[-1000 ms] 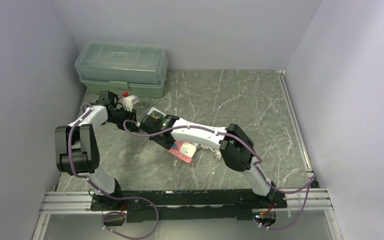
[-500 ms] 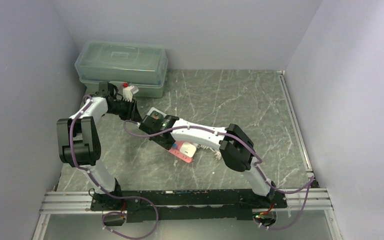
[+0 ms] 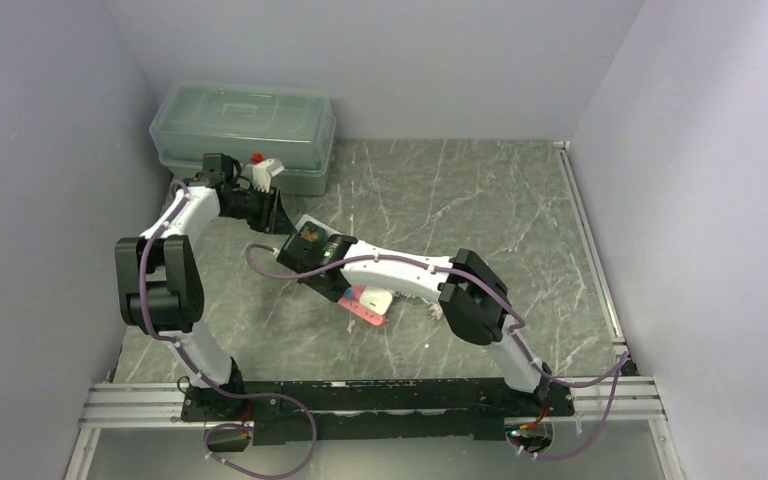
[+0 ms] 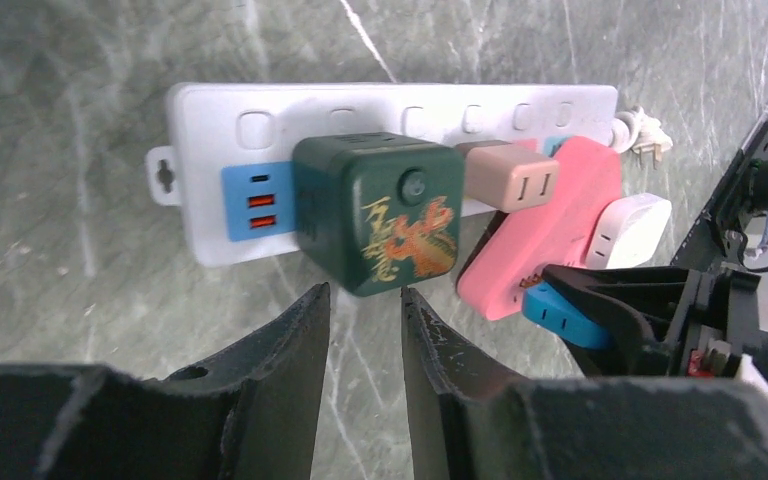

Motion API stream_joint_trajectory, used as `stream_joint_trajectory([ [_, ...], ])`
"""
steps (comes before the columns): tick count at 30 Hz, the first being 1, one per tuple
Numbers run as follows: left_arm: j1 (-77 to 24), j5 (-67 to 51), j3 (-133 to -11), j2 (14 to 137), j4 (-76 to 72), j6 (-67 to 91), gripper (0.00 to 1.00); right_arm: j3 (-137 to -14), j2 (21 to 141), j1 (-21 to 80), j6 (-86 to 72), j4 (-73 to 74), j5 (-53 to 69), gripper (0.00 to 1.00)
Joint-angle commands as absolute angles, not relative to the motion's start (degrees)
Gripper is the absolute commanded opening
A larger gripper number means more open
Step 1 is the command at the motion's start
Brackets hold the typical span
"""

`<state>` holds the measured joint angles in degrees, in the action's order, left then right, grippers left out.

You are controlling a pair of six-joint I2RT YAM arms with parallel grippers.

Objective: Insert the plug
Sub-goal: Insert the plug into the socket.

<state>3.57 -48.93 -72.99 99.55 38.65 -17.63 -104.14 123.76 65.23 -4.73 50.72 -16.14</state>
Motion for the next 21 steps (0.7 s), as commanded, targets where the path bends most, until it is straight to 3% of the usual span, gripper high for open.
stream_joint_trajectory([
  [1,0.9,-50.7,-75.3,100.2,39.2,-17.0,0.37,-102.7,122.5,65.7,-5.9,50.6,-15.6,0.0],
  [21,-3.7,-46.4,-76.3,102.2,38.8,-18.9,0.35,-101.7,122.0,65.4,-4.1,49.5,-16.6,0.0],
])
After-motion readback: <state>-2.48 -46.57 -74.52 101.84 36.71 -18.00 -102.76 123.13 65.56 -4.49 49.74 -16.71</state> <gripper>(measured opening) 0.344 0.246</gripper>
